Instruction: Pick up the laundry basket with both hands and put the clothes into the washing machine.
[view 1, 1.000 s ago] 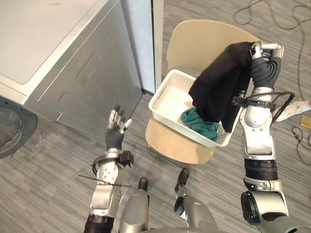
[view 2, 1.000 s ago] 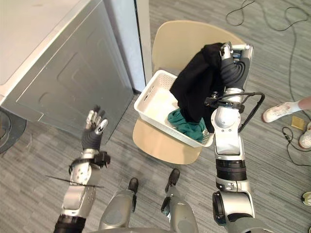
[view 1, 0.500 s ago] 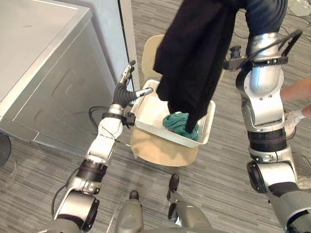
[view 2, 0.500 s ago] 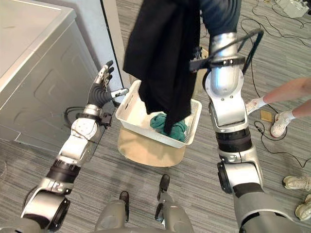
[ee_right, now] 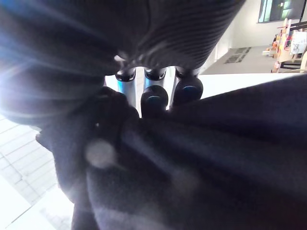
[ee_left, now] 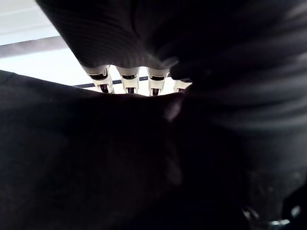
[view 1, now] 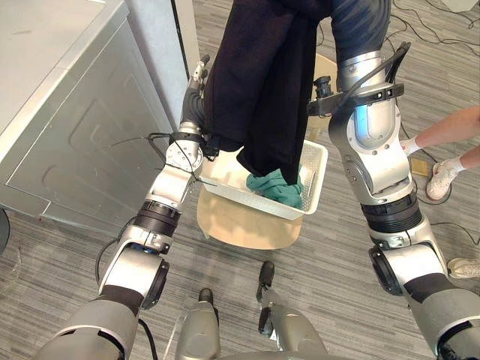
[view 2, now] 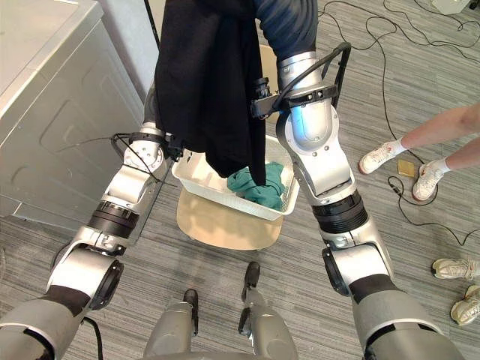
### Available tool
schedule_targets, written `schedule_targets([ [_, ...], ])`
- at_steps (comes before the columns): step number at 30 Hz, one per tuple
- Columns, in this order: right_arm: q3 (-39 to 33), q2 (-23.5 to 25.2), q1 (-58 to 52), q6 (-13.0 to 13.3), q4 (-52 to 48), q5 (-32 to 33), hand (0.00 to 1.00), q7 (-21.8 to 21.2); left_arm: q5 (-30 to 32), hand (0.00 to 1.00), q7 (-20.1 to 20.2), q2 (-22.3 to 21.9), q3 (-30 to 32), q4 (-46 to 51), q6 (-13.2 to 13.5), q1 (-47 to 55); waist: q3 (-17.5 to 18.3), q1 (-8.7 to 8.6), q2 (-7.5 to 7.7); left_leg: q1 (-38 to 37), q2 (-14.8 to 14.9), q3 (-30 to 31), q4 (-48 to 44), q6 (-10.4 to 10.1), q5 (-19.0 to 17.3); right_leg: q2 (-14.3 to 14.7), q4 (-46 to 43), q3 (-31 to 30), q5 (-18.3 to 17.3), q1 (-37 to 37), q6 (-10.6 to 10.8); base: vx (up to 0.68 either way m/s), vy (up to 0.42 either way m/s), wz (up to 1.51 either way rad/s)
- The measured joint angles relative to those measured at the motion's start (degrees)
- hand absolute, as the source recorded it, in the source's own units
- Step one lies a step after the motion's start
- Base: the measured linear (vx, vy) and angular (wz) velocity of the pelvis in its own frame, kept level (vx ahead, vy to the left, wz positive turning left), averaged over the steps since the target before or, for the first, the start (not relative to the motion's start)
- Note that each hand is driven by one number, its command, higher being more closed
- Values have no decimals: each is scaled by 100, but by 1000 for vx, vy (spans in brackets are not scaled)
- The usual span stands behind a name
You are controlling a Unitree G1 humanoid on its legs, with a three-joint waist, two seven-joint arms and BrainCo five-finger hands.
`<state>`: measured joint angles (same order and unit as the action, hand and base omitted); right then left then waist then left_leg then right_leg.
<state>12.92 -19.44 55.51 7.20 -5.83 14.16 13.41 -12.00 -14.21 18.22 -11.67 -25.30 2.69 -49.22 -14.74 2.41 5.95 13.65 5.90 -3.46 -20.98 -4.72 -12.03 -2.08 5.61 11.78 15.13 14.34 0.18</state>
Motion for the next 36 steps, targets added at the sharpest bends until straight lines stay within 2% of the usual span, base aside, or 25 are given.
schedule_targets([
  [2,8,1,-26,4,-18,17,100,-20,-207,0,10,4,-1,0,1,-51,-27,-16,38,3,-2,-20,-5,0,1,-2,0,9,-17,0,17,-57,108,2],
  [6,9,19,-132,7,-22,304,100,-125,-1032,0,103,5,-180,44,50,-252,-49,-23,59,116,6,-32,-95,0,-1,-2,-1,66,-17,87,16,-19,93,1],
  [8,12,39,-132,7,-19,418,100,-127,-1307,0,192,5,-279,57,67,-331,-71,-32,47,162,14,-33,-149,-22,-26,5,-2,75,67,117,-94,9,115,-2],
  [18,411,134,-125,24,-3,599,100,-134,-2120,0,622,73,-1003,489,177,-389,-207,-83,-27,128,8,-121,-186,28,-105,-3,-3,-57,75,114,-97,2,128,-5],
  [21,413,108,-32,15,18,597,100,-132,-2346,0,788,220,-1137,588,176,-293,-314,-112,-52,117,12,-134,-194,62,-126,0,-4,-86,79,112,-96,-37,108,-5],
  [22,413,87,66,4,96,582,100,-132,-2405,0,862,333,-1203,717,172,-165,-352,-161,-65,115,12,-144,-197,66,-129,0,-4,-94,79,112,-95,-37,98,-4],
  [26,413,-269,550,-77,440,514,100,-128,-2668,0,1270,731,-1700,1085,156,185,-487,-147,-156,119,21,-158,-203,63,-141,11,-3,-96,76,126,-93,-32,90,-3],
  [28,414,-484,790,-111,699,377,100,-135,-2813,0,1556,1093,-1974,1269,106,380,-502,-151,-181,157,29,-152,-243,62,-145,20,-4,-95,79,144,-95,-10,102,-2],
  [33,410,-951,1061,-132,897,327,100,-182,-3032,0,2022,1910,-2000,1651,28,764,-512,-145,-198,197,35,-146,-304,66,-193,27,-4,-87,83,155,-90,-14,110,0],
  [36,410,-1126,1234,-126,893,324,100,-247,-3247,0,2248,2385,-1966,1843,24,1004,-561,-145,-280,228,13,-140,-304,68,-193,-2,-52,-83,89,201,-81,-30,127,2],
])
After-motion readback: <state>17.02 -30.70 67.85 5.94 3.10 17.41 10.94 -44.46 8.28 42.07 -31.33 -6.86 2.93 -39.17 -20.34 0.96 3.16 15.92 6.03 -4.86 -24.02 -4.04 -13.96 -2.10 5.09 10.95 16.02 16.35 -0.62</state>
